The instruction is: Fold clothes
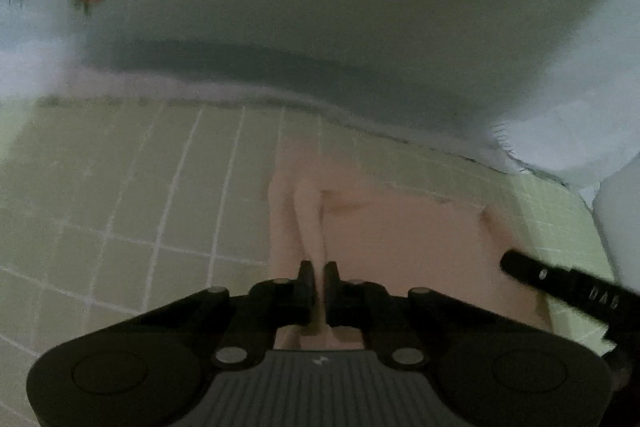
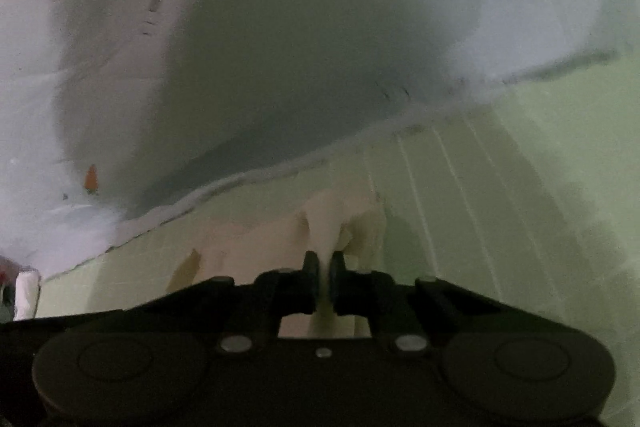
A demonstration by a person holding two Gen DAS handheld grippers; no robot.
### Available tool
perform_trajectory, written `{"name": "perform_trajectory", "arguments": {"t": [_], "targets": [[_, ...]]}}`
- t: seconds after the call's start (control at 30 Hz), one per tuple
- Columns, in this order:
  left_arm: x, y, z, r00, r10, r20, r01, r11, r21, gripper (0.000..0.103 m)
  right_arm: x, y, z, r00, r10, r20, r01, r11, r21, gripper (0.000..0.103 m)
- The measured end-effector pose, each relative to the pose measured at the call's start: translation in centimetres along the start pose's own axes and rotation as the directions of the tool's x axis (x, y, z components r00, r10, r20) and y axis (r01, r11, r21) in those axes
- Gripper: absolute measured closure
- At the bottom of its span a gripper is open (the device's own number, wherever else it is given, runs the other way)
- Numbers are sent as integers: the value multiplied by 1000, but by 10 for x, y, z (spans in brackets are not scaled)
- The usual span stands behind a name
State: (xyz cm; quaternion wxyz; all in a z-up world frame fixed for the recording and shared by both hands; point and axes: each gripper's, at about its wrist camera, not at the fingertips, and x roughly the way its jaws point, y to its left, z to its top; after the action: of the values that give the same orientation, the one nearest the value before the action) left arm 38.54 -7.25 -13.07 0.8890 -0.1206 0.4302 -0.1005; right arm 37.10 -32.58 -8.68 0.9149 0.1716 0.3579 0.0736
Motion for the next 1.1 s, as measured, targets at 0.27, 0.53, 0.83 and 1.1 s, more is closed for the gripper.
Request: {"name": "perform_trajectory", "arguments": {"t": [0.27,0.53,0.83,1.1], "targets": [[-21,7,25,966,-82,247,91,996,-26,98,-16,5,18,977,60,204,-34,991,-130,97],[43,21,22,995,76,59,-72,994,-83,46,30,-19,7,997,-26,67,27,1000,-12,53],[41,23,6,998,-47,-32,44,995,-89,28,41,-26,-8,999,-14,-53,22,986,167,32],[37,35,-15,980,-190,-64,163,941,-295,73,41,-38,-20,987,121,-105,-86,953,290,68]]}}
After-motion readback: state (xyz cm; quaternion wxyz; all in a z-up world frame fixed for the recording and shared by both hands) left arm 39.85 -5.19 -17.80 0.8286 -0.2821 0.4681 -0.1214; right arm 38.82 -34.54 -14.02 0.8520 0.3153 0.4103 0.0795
